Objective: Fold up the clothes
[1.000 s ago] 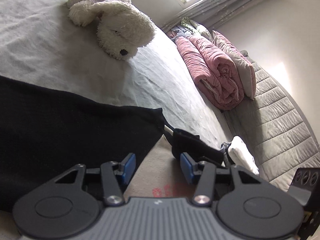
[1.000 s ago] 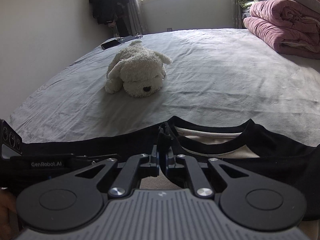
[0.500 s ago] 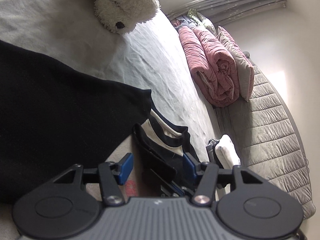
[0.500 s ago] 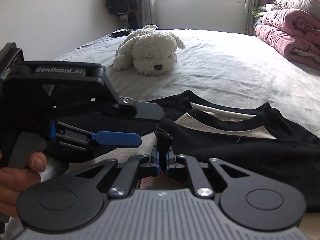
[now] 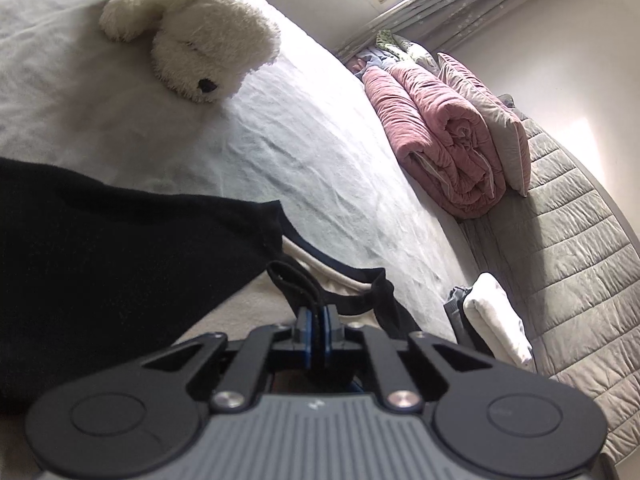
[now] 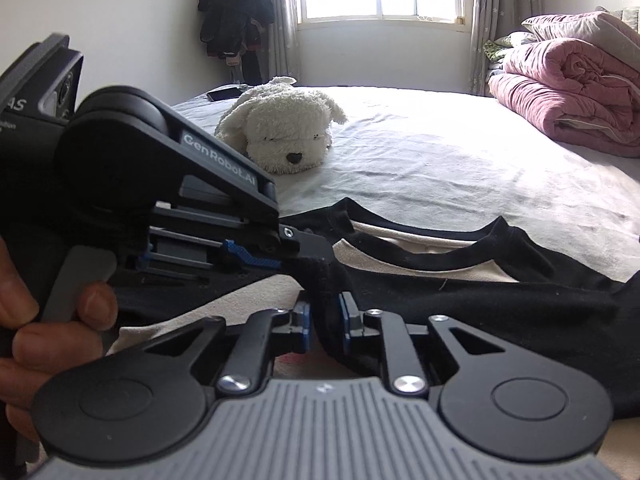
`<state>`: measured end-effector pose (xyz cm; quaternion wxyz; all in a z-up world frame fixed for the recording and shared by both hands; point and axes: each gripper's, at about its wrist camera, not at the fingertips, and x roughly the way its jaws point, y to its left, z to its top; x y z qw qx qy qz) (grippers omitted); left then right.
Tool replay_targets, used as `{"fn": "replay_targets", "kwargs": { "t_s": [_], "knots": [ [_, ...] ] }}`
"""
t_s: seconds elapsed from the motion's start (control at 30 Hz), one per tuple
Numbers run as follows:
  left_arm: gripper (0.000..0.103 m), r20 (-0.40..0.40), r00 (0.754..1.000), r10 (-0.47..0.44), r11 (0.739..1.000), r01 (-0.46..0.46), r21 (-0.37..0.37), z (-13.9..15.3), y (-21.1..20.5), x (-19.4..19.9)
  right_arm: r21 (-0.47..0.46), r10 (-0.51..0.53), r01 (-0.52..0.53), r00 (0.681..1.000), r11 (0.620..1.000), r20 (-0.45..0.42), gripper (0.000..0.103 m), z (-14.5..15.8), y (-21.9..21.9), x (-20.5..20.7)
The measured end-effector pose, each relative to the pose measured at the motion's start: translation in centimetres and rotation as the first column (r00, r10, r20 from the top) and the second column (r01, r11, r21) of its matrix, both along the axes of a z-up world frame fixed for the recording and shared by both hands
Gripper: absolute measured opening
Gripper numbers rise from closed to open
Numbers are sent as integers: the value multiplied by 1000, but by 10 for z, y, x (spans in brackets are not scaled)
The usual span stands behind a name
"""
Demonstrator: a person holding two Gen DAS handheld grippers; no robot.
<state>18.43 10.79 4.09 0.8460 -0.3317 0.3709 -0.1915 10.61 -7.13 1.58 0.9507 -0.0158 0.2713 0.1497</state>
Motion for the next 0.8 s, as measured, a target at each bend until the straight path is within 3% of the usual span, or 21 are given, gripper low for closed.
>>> {"fn": "replay_targets", "kwargs": {
  "t_s": [0.03, 0.2, 0.37, 0.5, 0.8],
  "knots": [
    [5, 20, 1000, 2, 1000, -2, 16, 5, -1, -2, -12, -11, 11, 1000, 1000, 5, 41, 0, -4, -1],
    [5, 102, 995, -13, 998, 7, 58, 35, -5, -7, -108, -89, 91, 996, 990, 25, 44, 0, -28, -1],
    [5, 178, 984, -22, 995, 3, 103, 63, -5, -13, -237, -203, 207, 978, 949, 44, 48, -3, -56, 5],
    [5, 223, 975, -21, 991, -10, 133, 78, 0, -15, -262, -287, 291, 956, 920, 54, 49, -6, -88, 8],
    [5, 244, 970, 11, 975, -64, 212, 70, 31, -21, -313, -378, 377, 924, 872, 59, 49, -18, -134, 4]
  ]
}}
